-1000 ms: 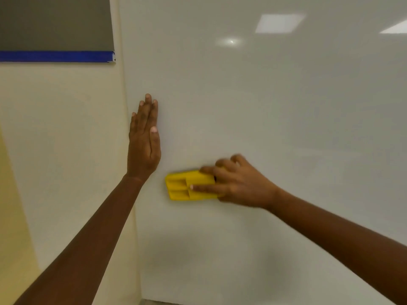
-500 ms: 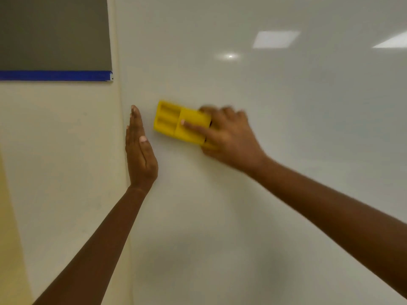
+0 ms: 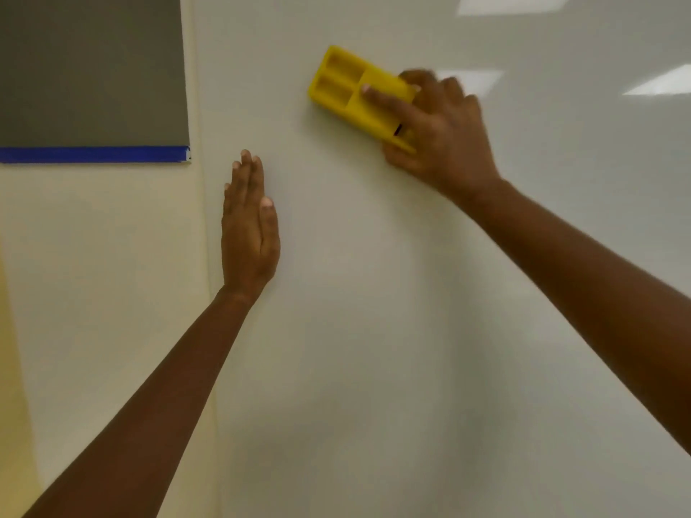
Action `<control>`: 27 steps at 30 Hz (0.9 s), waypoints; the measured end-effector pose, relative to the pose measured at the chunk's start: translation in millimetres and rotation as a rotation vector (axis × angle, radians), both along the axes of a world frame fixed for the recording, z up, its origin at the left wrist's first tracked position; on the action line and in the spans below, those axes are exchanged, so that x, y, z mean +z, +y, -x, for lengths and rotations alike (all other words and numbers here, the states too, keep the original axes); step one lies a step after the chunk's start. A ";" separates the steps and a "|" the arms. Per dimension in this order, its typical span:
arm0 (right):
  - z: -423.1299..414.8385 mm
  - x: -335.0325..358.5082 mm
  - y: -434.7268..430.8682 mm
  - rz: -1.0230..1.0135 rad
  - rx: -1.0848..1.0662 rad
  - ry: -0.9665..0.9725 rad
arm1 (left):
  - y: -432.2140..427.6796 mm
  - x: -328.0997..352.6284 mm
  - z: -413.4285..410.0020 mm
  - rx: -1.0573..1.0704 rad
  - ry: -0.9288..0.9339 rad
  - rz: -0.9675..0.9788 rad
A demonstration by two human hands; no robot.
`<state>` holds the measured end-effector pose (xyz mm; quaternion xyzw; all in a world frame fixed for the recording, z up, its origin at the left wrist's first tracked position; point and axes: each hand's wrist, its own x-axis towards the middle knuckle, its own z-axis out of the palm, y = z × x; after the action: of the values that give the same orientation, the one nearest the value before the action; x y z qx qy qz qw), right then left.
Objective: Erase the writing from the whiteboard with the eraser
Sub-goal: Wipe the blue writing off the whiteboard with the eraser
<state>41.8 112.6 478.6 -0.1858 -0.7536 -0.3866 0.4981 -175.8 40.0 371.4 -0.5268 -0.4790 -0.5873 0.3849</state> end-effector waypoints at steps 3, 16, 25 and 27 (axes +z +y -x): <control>-4.1 22.5 4.3 0.059 -0.025 0.271 | 6.4 14.7 -5.1 0.060 0.002 0.010; 34.4 25.3 -5.5 -0.025 -0.078 0.027 | 18.7 31.9 -25.6 0.268 0.012 0.035; -83.4 39.2 40.0 0.166 0.011 0.628 | 32.8 46.2 -63.9 0.236 0.087 0.047; -73.1 33.9 36.6 0.207 0.022 0.694 | 37.0 45.5 -71.3 0.236 0.044 0.039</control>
<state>115.0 149.3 512.5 -0.3471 -0.5768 -0.2167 0.7070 -104.5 77.1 416.9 -0.4866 -0.5404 -0.5169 0.4516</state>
